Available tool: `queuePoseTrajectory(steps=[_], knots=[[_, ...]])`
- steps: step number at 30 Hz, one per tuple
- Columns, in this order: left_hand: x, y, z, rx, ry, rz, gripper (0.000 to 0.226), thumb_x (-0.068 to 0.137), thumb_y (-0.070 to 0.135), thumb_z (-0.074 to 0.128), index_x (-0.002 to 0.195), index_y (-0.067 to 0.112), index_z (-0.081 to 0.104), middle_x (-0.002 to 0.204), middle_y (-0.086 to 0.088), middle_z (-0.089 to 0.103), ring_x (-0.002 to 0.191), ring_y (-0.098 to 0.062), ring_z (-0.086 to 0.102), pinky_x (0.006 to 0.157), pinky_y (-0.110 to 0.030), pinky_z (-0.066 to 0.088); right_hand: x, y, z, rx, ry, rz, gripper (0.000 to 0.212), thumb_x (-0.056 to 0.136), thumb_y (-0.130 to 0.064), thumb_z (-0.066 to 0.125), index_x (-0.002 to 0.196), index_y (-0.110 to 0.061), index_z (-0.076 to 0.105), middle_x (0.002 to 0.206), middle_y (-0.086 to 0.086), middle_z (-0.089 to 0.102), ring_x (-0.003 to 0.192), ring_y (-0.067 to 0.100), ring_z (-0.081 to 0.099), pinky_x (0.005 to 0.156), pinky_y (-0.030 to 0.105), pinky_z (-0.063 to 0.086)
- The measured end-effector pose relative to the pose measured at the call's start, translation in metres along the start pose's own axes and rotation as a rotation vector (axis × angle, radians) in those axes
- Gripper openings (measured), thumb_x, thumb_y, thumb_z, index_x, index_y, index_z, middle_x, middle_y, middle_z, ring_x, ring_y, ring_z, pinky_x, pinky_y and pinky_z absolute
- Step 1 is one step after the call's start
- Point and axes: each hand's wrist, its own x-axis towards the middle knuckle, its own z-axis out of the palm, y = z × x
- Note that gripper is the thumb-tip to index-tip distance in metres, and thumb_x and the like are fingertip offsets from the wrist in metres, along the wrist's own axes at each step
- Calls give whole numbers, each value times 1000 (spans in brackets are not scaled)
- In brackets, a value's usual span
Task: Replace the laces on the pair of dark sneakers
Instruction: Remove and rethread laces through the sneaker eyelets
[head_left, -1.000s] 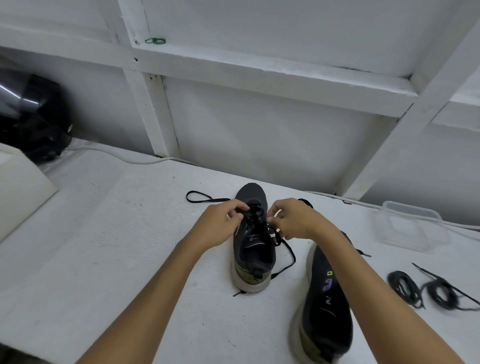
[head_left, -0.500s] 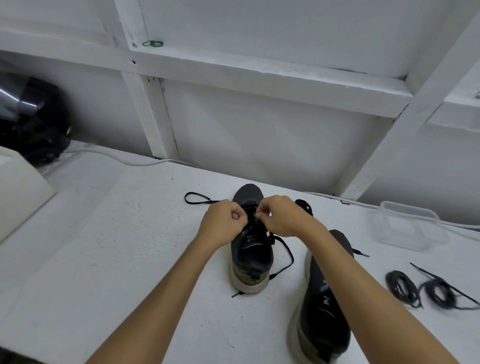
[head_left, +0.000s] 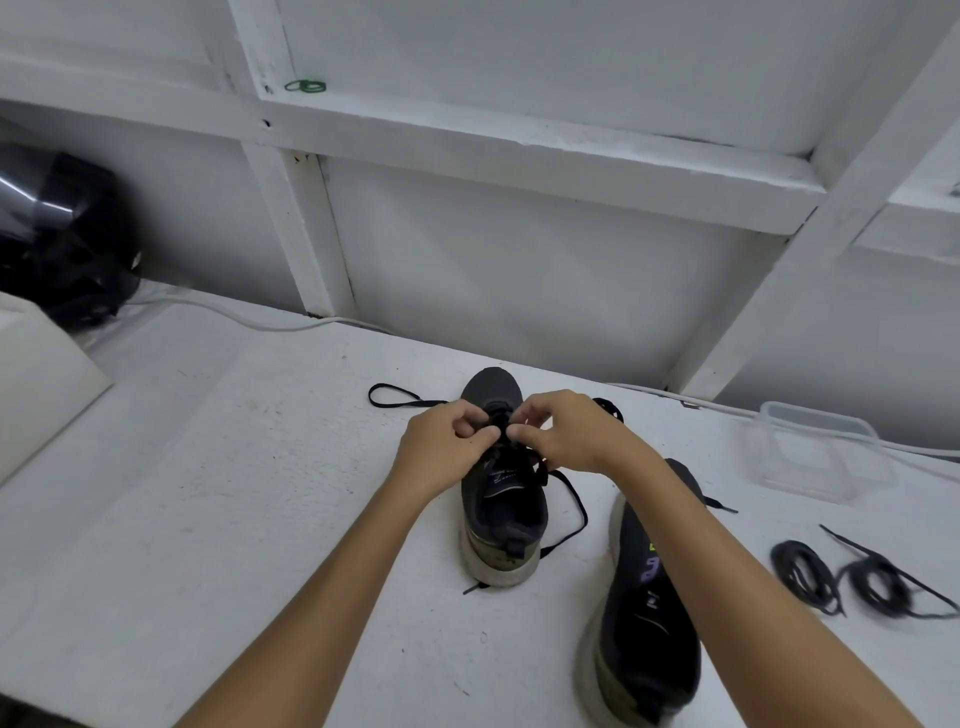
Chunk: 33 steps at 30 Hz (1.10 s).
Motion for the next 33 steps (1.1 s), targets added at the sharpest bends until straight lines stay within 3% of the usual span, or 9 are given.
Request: queuePoseTrajectory(steps=[5, 8, 11, 16, 18, 23, 27, 30, 33], knots=[[6, 1, 0, 171, -10, 52, 8, 92, 22, 66, 86, 26, 68, 83, 15, 62, 81, -7, 59, 70, -18, 42, 4, -3, 4, -77, 13, 37, 13, 96, -28, 59, 84, -27, 65, 93, -5, 71, 61, 7, 66, 60, 21, 48], [4, -1, 3, 146, 38, 57, 7, 95, 21, 60, 89, 23, 63, 90, 13, 58, 84, -8, 56, 76, -22, 41, 1, -1, 8, 112, 21, 136, 14, 92, -23, 53, 87, -19, 66, 87, 2, 73, 64, 16, 74, 71, 35, 63], [-1, -4, 9, 82, 71, 46, 4, 97, 23, 60, 95, 21, 63, 103, 5, 61, 82, -2, 54, 68, -11, 38, -4, 4, 12, 248, 12, 202, 16, 94, -20, 52, 92, -12, 66, 87, 7, 75, 70, 21, 76, 79, 44, 64], [-7, -6, 5, 114, 7, 267, 19, 97, 24, 60, 115, 28, 67, 111, 10, 55, 101, -6, 51, 86, -20, 43, -14, 9, 7, 252, 91, 104, 4, 96, -24, 63, 99, -28, 61, 94, -1, 69, 70, 15, 74, 64, 31, 63], [-7, -4, -4, 66, -40, 328, 16, 98, 26, 59, 109, 32, 69, 103, 16, 63, 97, -1, 55, 84, -17, 44, -17, 8, 1, 116, 130, 28, 7, 95, -28, 67, 93, -35, 64, 90, -8, 69, 76, 13, 72, 71, 34, 62], [-2, 2, -15, 123, -262, 185, 12, 97, 34, 59, 97, 36, 71, 74, 16, 69, 70, 3, 62, 65, -17, 44, -21, -3, -1, 111, -81, 18, 14, 99, -23, 64, 92, -31, 73, 86, -1, 75, 71, 14, 75, 66, 31, 63], [-4, -1, -17, 98, -248, 108, 14, 95, 39, 61, 85, 37, 71, 53, 17, 61, 49, 3, 55, 46, -8, 36, -23, -4, 2, 202, -89, 75, 15, 103, -18, 58, 101, -20, 73, 87, 6, 75, 69, 15, 76, 64, 26, 62], [-6, 1, -17, 58, -252, 95, 10, 88, 44, 70, 83, 37, 76, 62, 16, 68, 58, 4, 61, 50, -5, 39, -26, -2, 4, 181, -65, 46, 13, 99, -23, 65, 91, -26, 74, 85, 0, 76, 67, 12, 75, 61, 24, 61], [-6, 4, -18, 49, -259, 95, 6, 83, 43, 76, 84, 38, 77, 81, 23, 72, 74, 9, 64, 62, -6, 43, -27, -4, 5, 107, -37, 22, 15, 98, -26, 66, 84, -31, 71, 87, -3, 75, 69, 11, 75, 70, 32, 64]])
